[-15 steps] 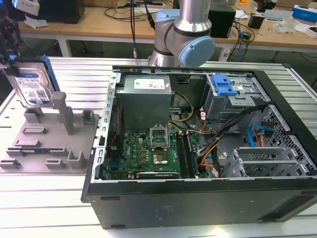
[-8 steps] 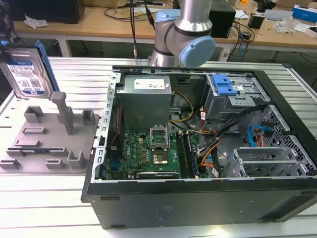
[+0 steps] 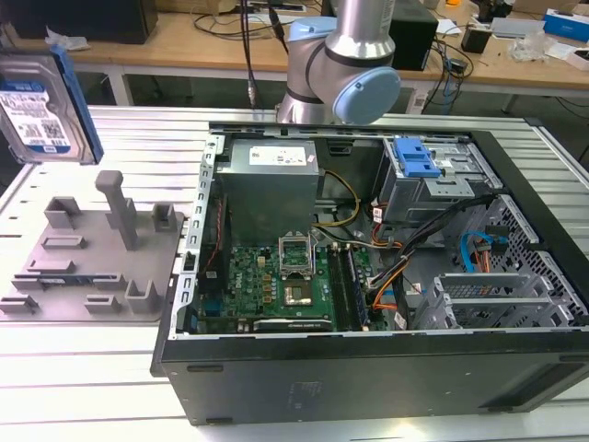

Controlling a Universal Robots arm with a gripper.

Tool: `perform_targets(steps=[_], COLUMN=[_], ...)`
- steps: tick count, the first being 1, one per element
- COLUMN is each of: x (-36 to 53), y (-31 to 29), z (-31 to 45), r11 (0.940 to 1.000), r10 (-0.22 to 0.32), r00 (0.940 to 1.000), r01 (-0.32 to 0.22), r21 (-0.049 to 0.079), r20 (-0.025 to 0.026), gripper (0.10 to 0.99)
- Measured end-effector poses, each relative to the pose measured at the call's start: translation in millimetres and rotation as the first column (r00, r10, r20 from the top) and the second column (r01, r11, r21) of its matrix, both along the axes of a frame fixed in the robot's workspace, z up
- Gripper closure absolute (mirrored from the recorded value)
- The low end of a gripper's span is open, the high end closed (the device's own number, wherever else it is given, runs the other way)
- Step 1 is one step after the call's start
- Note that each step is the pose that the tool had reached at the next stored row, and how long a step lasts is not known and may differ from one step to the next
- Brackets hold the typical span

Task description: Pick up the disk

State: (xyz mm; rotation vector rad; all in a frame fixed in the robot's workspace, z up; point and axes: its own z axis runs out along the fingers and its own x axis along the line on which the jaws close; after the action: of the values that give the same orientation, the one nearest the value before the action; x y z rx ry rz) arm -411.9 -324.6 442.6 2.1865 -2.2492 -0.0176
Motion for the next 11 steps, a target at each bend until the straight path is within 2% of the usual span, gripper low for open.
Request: perform_targets(steps=[1,7,8,11], x=[0.0,0.0,0.0,0.0], y=[-0.4,-4.0,-4.4,-4.6], z=[4.0,38.8,41.5,41.9], r11=[1.0,1.0,1.0,1.0], r10=[0.0,0.0,0.0,0.0], r00=[1.0,1.0,1.0,1.0], r01=[0.0,0.0,0.0,0.0], r21=[0.0,0.0,0.0,0.0], r20=[0.0002,-0.0001,-0.0001,-0.0001], gripper=[0.718,0.718,0.718,0.718])
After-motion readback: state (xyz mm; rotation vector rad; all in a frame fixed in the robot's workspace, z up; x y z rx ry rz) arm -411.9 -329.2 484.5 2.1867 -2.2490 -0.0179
